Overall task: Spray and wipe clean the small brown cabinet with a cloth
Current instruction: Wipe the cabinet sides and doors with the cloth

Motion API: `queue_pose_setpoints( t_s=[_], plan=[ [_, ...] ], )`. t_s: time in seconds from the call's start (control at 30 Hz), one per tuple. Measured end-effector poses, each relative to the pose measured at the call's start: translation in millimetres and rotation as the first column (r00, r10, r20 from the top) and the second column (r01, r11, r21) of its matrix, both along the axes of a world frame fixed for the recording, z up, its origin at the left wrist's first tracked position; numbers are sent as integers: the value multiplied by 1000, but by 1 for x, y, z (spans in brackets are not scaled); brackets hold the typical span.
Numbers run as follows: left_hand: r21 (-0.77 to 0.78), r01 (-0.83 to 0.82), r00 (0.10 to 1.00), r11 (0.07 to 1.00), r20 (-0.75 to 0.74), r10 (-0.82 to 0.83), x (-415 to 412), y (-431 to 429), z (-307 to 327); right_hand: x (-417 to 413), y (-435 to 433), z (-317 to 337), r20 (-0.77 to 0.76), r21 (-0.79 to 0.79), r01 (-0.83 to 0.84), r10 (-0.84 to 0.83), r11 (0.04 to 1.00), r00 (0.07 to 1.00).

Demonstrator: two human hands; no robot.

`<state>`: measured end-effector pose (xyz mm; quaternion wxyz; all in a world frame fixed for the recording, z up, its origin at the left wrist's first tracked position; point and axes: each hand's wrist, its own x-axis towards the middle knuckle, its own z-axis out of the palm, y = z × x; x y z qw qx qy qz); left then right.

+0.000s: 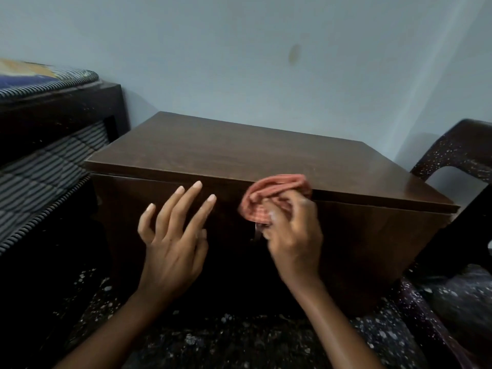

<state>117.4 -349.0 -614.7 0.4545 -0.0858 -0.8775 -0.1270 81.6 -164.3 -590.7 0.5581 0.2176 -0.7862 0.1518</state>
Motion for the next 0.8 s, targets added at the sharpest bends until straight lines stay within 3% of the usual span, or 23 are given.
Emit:
queue_pose_setpoints(
  t_s=[0.1,0.2,0.27,0.4,0.57,0.73,0.8],
  plan=[
    [160,-110,993,981,-22,114,-2,-25,4,7,27,-2,42,-132,81,-76,988,996],
    [382,-197,978,903,13,208,2,-59,9,4,30,5,88,-515,152,-125,844,988],
    [455,-247,967,856,55,250,7,-83,7,3,17,7,100,-594,165,-131,788,986],
    [524,-275,961,806,115,253,11,-124,-3,9,-50,2,72,-436,87,-62,896,996],
    [586,-212,974,782,188,123,12,-141,-17,0,-141,-7,33,-147,-78,84,986,996],
    [662,-259,960,703,259,110,15,-147,-30,2,-211,-33,116,231,-230,208,945,971],
    [673,-294,945,678,310,103,15,-148,-36,-1,-204,-44,141,277,-225,192,934,971]
  ],
)
